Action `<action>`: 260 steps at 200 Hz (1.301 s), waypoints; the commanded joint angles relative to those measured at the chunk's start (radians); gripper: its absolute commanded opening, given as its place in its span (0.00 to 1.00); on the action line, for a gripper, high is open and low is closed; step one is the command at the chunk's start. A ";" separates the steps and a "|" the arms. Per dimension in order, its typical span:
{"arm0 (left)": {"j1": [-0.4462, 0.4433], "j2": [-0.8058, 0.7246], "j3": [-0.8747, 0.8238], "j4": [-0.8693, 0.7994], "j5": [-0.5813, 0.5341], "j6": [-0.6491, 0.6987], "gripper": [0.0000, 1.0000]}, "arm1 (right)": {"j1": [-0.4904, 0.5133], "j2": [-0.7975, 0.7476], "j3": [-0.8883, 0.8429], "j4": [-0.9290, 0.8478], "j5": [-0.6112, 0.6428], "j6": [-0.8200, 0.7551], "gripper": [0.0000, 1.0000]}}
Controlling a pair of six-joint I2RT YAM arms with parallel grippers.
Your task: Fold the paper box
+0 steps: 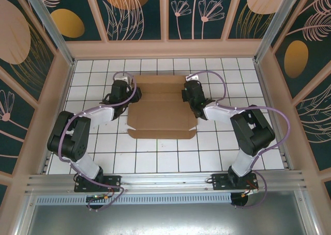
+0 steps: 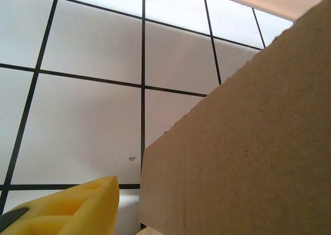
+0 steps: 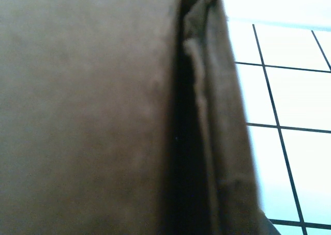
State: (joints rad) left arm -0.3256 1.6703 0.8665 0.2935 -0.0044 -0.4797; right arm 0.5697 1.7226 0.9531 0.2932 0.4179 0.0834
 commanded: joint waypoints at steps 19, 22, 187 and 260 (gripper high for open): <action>0.013 -0.051 -0.012 0.075 0.069 0.006 0.67 | -0.017 0.002 0.002 0.014 -0.025 0.016 0.00; 0.014 -0.061 -0.023 0.094 0.084 0.005 0.73 | -0.017 0.001 0.001 0.014 -0.032 0.016 0.00; 0.020 -0.308 -0.125 0.128 0.201 -0.142 0.90 | -0.051 0.047 0.019 -0.021 -0.080 0.009 0.00; 0.086 -0.098 0.064 0.054 0.245 -0.195 0.84 | -0.046 0.063 0.031 -0.033 -0.081 0.010 0.00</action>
State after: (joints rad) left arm -0.2596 1.4925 0.9218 0.3561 0.1970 -0.6266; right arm 0.5186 1.7687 0.9539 0.2619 0.3386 0.0841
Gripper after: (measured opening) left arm 0.855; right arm 0.100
